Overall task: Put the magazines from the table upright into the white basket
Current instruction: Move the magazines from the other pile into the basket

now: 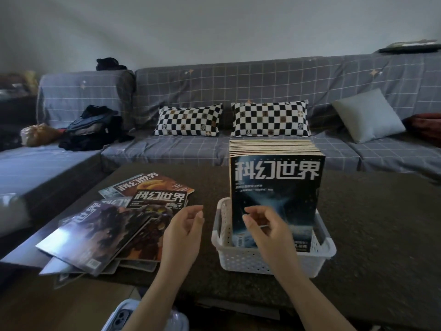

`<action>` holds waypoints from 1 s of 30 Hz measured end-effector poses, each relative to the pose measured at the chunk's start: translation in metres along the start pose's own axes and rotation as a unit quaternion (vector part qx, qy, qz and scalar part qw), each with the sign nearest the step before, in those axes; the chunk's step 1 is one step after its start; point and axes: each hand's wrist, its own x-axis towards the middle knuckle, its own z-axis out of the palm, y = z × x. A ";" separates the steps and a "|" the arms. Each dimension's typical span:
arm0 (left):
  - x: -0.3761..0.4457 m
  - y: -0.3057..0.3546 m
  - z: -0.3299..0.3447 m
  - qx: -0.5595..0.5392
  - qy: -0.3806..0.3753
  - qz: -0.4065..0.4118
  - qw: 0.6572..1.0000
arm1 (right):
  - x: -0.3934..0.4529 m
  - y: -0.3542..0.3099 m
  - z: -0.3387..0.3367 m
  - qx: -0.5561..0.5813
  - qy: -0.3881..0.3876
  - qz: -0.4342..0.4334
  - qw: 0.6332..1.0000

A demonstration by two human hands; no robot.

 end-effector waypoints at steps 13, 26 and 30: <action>0.021 -0.099 -0.085 0.100 0.088 -0.061 0.989 | 0.008 -0.006 0.142 -0.035 -0.148 0.004 0.988; 0.046 -0.172 -0.115 0.338 0.059 -0.189 0.920 | 0.025 0.045 0.215 -0.094 -0.197 0.147 0.965; 0.048 -0.184 -0.119 0.412 0.016 -0.222 0.884 | 0.026 0.052 0.223 -0.093 -0.179 0.133 0.970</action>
